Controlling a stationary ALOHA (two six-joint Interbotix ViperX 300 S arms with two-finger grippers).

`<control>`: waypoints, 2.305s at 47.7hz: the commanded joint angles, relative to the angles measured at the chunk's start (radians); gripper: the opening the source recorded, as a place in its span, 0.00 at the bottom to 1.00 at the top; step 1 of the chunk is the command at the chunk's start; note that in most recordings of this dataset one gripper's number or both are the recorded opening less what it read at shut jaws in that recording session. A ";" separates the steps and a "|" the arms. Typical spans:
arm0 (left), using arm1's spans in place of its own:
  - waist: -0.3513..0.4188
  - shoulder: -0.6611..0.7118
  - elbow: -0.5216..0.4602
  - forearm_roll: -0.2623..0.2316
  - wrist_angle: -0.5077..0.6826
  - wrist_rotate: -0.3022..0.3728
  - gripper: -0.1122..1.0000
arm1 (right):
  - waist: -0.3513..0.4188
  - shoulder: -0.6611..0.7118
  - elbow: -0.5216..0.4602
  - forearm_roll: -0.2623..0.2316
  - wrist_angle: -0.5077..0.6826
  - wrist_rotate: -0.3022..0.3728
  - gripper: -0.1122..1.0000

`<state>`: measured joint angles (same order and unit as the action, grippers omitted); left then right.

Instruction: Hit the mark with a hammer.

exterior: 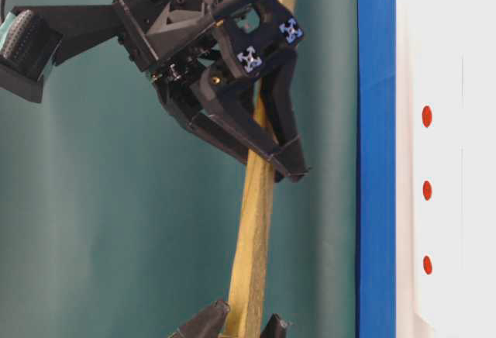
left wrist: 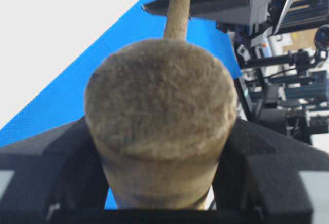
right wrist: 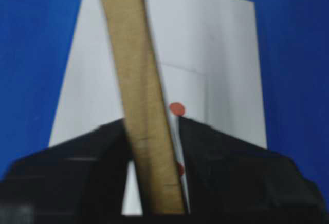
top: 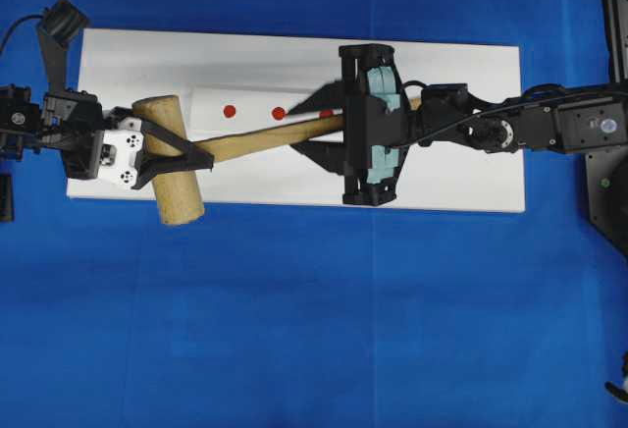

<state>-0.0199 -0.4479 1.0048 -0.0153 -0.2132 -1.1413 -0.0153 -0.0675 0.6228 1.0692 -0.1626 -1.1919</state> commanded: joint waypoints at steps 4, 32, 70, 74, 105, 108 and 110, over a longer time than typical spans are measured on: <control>-0.006 -0.012 -0.032 0.005 -0.015 0.014 0.50 | -0.003 -0.012 -0.018 -0.003 0.023 0.003 0.19; -0.005 -0.014 -0.041 0.003 0.009 0.055 0.51 | -0.002 -0.012 -0.023 -0.005 0.023 0.005 0.19; 0.002 -0.184 0.063 0.006 0.153 0.064 0.86 | -0.003 -0.160 0.104 0.018 0.017 0.023 0.18; 0.000 -0.238 0.084 0.005 0.183 0.064 0.85 | -0.002 -0.181 0.126 0.028 0.017 0.023 0.18; 0.064 -0.325 0.109 0.020 0.261 0.341 0.84 | 0.061 -0.176 0.123 0.123 0.015 0.103 0.18; 0.081 -0.321 0.107 0.020 0.261 0.477 0.84 | 0.091 -0.169 0.120 0.140 0.008 0.123 0.18; 0.092 -0.319 0.107 0.020 0.259 0.554 0.84 | 0.114 -0.164 0.118 0.150 -0.003 0.137 0.18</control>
<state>0.0537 -0.7731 1.1290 0.0015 0.0552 -0.6857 0.0583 -0.2286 0.7762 1.2026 -0.1442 -1.0738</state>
